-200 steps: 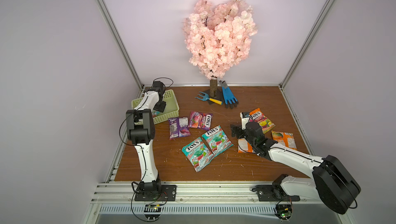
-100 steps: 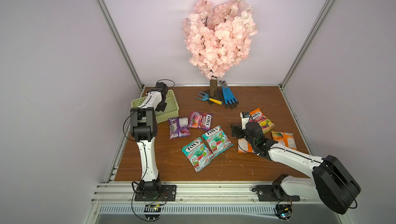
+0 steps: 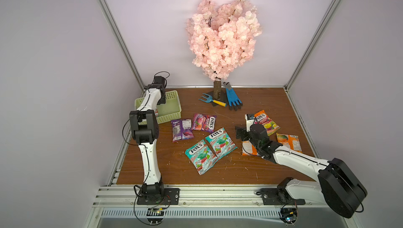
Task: Put the candies in the basket
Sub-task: Adjust the candy in the basket.
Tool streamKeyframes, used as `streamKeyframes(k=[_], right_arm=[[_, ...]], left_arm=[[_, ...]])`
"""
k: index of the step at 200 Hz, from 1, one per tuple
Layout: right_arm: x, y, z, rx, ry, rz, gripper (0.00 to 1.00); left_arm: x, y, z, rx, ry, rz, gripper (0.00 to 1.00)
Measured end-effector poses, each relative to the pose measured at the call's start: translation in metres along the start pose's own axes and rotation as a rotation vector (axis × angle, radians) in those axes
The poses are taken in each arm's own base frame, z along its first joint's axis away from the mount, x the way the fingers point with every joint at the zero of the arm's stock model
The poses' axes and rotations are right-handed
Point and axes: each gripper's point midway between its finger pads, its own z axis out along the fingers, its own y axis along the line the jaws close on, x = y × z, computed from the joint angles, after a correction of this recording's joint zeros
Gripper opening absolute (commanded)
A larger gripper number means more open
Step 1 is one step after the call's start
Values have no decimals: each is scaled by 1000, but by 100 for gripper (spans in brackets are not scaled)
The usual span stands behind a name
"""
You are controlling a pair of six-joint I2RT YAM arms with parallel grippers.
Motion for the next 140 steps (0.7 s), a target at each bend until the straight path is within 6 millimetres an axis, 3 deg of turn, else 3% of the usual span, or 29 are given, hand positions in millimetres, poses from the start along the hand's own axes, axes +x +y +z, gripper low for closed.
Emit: streamKeyframes(k=[52, 62, 82, 106, 119, 140], right_arm=[[-10, 1, -6, -9, -32, 10, 99], [-10, 1, -6, -9, -32, 10, 99], [-11, 1, -7, -9, -34, 11, 99], [-11, 1, -7, -9, -34, 11, 99], [-11, 1, -7, -9, -34, 11, 99], [-11, 1, -7, -9, -34, 11, 99]], left_arm=[[19, -3, 32, -62, 63, -24, 2], [22, -3, 37, -74, 72, -23, 11], [25, -3, 42, -85, 81, -32, 39], [25, -5, 41, -69, 81, -34, 56], [25, -7, 39, -44, 83, -34, 62], [18, -11, 24, 24, 62, -39, 62]])
